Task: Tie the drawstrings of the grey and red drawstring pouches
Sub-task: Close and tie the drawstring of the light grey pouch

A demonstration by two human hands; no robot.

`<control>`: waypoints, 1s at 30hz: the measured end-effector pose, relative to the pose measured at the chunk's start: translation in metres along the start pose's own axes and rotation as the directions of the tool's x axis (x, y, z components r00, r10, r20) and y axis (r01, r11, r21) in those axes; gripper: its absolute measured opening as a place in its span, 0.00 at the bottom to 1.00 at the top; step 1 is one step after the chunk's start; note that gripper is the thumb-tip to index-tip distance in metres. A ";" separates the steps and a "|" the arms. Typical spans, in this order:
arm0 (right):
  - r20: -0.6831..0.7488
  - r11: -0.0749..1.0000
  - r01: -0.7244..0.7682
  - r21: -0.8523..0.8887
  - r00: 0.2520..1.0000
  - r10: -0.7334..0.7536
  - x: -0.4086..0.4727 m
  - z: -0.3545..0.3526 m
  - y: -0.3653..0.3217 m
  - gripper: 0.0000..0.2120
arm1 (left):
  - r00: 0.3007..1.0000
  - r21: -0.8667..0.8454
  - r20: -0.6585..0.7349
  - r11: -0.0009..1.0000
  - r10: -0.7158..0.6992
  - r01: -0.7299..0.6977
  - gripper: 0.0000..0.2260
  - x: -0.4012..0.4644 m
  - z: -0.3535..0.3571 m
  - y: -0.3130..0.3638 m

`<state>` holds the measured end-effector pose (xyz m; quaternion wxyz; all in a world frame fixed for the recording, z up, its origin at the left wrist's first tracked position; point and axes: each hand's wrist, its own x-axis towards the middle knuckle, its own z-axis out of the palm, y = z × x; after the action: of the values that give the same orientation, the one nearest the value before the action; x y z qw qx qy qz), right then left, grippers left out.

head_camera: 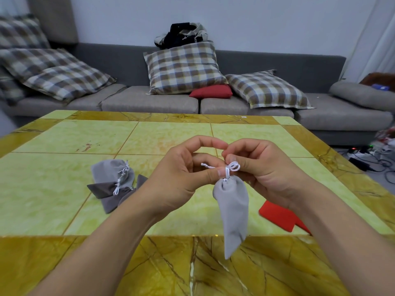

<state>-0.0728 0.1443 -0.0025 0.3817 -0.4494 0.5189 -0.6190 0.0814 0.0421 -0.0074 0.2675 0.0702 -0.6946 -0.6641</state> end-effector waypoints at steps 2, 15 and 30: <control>-0.029 1.000 0.016 -0.020 0.999 -0.017 0.000 0.000 0.000 0.06 | 0.999 0.019 -0.030 0.999 0.037 -0.037 0.18 0.000 0.001 0.000; -0.091 0.995 -0.082 -0.060 0.993 0.077 -0.005 0.006 -0.004 0.13 | 0.902 0.452 -0.331 0.886 0.277 -0.106 0.07 -0.001 0.013 -0.011; -0.166 0.986 -0.161 -0.051 0.975 0.151 -0.011 0.016 -0.009 0.08 | 0.771 0.723 -0.357 0.678 0.528 -0.129 0.06 -0.003 0.019 -0.014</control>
<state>-0.0539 0.1511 0.0051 0.3711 -0.3676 0.6013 -0.6046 0.0713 0.0588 -0.0214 0.5289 0.2119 -0.7786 -0.2630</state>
